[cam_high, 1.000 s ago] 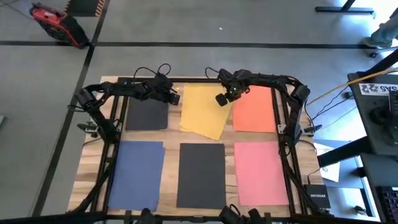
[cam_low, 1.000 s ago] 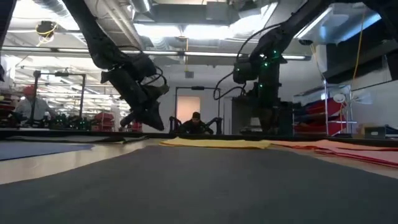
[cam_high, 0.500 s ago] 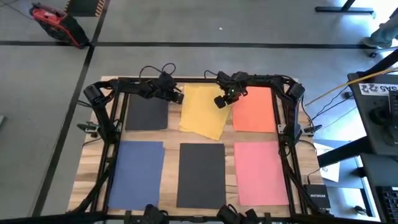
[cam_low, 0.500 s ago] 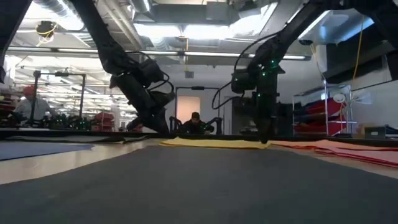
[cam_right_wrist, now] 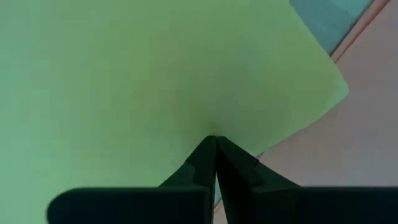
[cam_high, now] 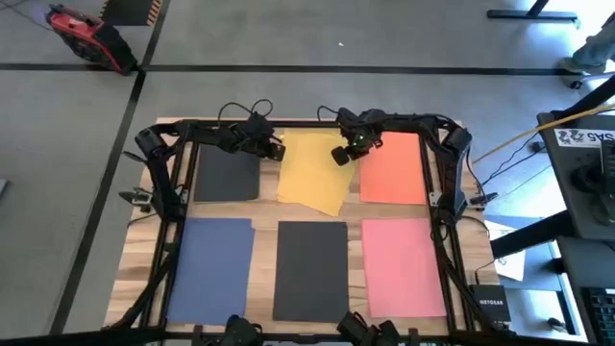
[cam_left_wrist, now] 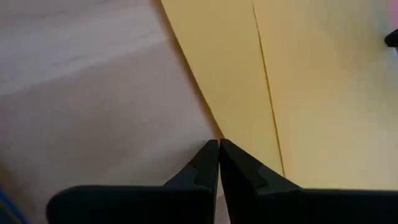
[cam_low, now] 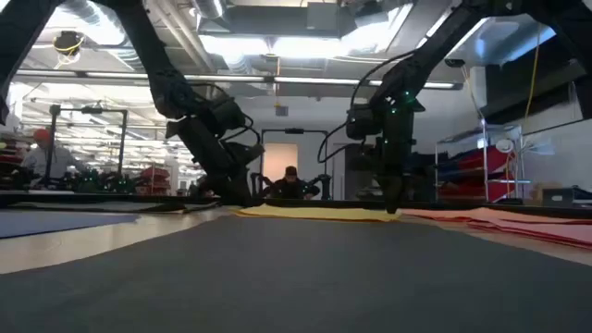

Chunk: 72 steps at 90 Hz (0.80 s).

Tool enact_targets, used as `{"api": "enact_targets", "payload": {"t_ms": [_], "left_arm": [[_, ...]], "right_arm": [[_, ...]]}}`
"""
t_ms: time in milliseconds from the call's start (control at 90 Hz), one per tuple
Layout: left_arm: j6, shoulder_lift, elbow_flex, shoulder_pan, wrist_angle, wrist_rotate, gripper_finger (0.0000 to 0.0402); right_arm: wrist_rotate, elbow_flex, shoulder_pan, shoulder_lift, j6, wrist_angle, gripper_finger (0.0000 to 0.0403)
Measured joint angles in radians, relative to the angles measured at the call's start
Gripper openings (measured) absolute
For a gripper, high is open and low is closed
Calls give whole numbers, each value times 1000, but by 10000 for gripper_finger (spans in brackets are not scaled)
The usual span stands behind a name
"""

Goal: Organize paper
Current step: Stack the yellow colored paper on top of the yellow colored paper

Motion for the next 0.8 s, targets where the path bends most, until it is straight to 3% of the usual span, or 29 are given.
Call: {"api": "enact_targets", "payload": {"t_ms": [378,622,800], "left_arm": [[4,0,0,0,3,-3,0],[4,0,0,0,3,-1,0],[16,0,0,0,2,-1,0]], "right_arm": [[-36,18,0,5,-22,74,0],[74,158,0,-26,-86,-122,0],[75,145,-2,-21,-105,-165,0]]}}
